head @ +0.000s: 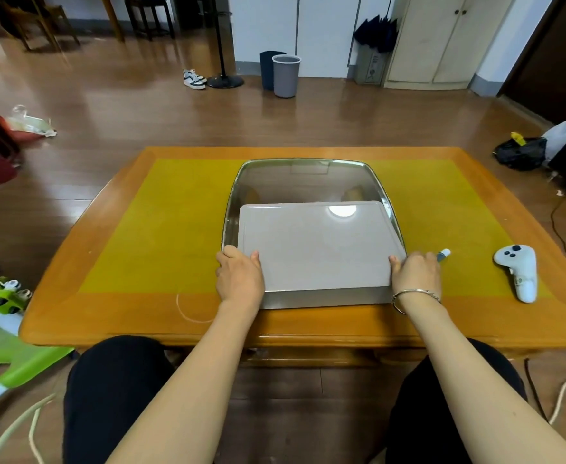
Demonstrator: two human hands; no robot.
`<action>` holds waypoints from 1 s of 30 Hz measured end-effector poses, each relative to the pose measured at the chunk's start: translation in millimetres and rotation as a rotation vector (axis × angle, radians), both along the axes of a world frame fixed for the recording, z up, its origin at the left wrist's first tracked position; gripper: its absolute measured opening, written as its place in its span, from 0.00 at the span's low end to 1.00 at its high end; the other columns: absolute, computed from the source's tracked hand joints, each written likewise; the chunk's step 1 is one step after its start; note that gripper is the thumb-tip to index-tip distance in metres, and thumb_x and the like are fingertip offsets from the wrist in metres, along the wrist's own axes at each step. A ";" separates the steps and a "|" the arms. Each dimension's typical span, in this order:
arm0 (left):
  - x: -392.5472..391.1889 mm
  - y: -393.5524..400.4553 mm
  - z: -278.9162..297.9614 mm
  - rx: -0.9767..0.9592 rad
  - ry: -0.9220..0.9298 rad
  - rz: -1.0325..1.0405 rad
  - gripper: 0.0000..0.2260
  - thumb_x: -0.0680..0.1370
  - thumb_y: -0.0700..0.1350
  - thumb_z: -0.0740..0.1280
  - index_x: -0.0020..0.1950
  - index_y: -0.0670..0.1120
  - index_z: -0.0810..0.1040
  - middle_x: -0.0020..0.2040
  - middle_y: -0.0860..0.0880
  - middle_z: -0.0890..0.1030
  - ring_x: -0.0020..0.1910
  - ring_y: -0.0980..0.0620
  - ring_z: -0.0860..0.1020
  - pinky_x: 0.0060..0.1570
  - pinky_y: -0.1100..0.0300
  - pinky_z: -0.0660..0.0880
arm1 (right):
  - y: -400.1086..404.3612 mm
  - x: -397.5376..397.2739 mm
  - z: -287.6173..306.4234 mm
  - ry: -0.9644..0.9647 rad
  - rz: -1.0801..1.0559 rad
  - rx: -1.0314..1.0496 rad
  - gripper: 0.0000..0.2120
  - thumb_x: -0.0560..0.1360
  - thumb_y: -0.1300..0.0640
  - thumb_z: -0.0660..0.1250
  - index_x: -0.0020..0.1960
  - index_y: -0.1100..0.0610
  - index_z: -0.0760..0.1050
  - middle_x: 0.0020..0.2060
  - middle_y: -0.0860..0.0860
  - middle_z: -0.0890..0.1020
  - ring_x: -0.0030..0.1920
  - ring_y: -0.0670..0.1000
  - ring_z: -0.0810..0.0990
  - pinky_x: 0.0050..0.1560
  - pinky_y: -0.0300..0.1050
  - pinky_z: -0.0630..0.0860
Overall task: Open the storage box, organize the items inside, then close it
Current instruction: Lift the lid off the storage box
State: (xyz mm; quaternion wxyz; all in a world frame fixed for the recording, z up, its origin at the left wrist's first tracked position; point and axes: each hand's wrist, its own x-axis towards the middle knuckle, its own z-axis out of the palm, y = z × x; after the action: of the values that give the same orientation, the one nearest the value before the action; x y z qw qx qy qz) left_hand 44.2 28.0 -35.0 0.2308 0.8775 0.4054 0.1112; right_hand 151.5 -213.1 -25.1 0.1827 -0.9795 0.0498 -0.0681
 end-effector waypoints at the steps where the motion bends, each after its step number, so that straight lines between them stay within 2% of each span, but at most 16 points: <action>1: 0.4 0.3 -0.2 0.001 0.001 -0.002 0.19 0.82 0.52 0.57 0.63 0.38 0.63 0.61 0.39 0.70 0.56 0.39 0.75 0.44 0.52 0.71 | -0.3 -1.7 -0.1 -0.004 -0.009 -0.014 0.21 0.78 0.49 0.62 0.56 0.68 0.73 0.54 0.64 0.74 0.56 0.63 0.73 0.47 0.52 0.71; 3: 1.8 0.8 -0.5 0.008 0.002 -0.005 0.18 0.82 0.52 0.57 0.63 0.38 0.63 0.61 0.38 0.70 0.55 0.39 0.76 0.41 0.53 0.69 | -0.4 -4.8 -0.5 -0.025 -0.022 -0.040 0.20 0.78 0.48 0.62 0.56 0.66 0.74 0.54 0.62 0.74 0.55 0.62 0.73 0.43 0.50 0.70; 8: 2.3 2.1 -2.4 0.023 0.006 -0.004 0.18 0.82 0.52 0.56 0.62 0.38 0.63 0.61 0.39 0.70 0.54 0.40 0.76 0.39 0.55 0.67 | -0.9 -8.4 -1.3 -0.052 -0.005 0.008 0.19 0.78 0.50 0.62 0.57 0.67 0.74 0.54 0.63 0.74 0.55 0.62 0.72 0.49 0.52 0.71; 16: 3.1 1.7 -3.1 0.003 0.009 0.002 0.20 0.82 0.53 0.57 0.64 0.38 0.63 0.61 0.39 0.70 0.54 0.40 0.75 0.41 0.55 0.67 | -3.5 -12.0 0.5 -0.079 0.016 0.091 0.18 0.79 0.53 0.61 0.59 0.67 0.72 0.55 0.65 0.73 0.57 0.63 0.71 0.52 0.53 0.70; 22: 4.7 7.0 -2.4 -0.017 0.010 -0.003 0.23 0.81 0.55 0.59 0.64 0.37 0.63 0.62 0.37 0.71 0.57 0.37 0.75 0.42 0.53 0.64 | -3.4 -12.1 3.0 -0.053 0.025 0.094 0.18 0.79 0.54 0.61 0.59 0.69 0.72 0.55 0.66 0.73 0.57 0.63 0.70 0.54 0.52 0.69; 30: 3.3 7.6 0.8 -0.041 -0.031 0.023 0.25 0.80 0.56 0.61 0.64 0.37 0.63 0.61 0.38 0.72 0.55 0.37 0.76 0.40 0.54 0.64 | -4.3 -3.8 6.8 0.021 0.028 0.089 0.19 0.79 0.52 0.62 0.56 0.69 0.75 0.54 0.67 0.75 0.56 0.65 0.72 0.53 0.53 0.70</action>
State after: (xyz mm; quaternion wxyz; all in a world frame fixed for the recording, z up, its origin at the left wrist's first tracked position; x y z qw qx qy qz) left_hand 47.5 35.6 -34.1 0.2540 0.8660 0.4140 0.1192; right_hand 147.7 -217.4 -18.2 0.2266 -0.9717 0.0408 -0.0528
